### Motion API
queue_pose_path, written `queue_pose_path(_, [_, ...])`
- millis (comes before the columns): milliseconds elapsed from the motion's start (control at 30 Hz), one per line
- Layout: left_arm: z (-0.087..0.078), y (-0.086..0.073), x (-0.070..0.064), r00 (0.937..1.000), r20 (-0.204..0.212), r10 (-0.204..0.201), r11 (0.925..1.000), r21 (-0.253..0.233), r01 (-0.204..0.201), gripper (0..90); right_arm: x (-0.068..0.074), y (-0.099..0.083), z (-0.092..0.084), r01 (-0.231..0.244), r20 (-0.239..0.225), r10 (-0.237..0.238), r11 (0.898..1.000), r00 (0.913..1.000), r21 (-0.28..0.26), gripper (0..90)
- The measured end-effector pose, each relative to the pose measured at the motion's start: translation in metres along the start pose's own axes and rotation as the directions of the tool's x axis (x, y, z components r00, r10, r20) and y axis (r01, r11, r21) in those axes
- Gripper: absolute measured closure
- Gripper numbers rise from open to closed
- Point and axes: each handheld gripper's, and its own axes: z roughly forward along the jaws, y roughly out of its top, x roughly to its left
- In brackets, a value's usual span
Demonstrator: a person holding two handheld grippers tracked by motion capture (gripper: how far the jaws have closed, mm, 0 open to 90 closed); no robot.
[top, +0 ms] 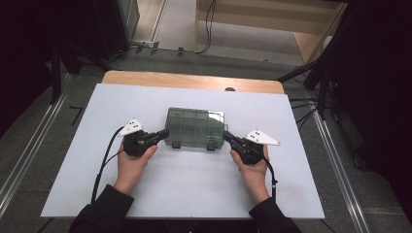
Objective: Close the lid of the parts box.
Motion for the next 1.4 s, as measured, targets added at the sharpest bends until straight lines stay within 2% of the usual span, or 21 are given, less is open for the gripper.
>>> queue_pose_path(700, [0.0067, -0.0063, 0.0041, 0.9995, -0.005, -0.029, 0.9992, 0.027, 0.030, 88.9, 0.0018, -0.0023, 0.0052, -0.008, -0.015, 0.008, 1.000, 0.9999, 0.017, 87.4])
queue_pose_path(1400, [0.0089, -0.0099, 0.0046, 0.9994, -0.019, -0.029, 0.9986, 0.044, 0.030, 88.9, 0.0040, -0.0027, 0.0065, -0.002, -0.016, 0.003, 1.000, 0.9999, 0.020, 87.5])
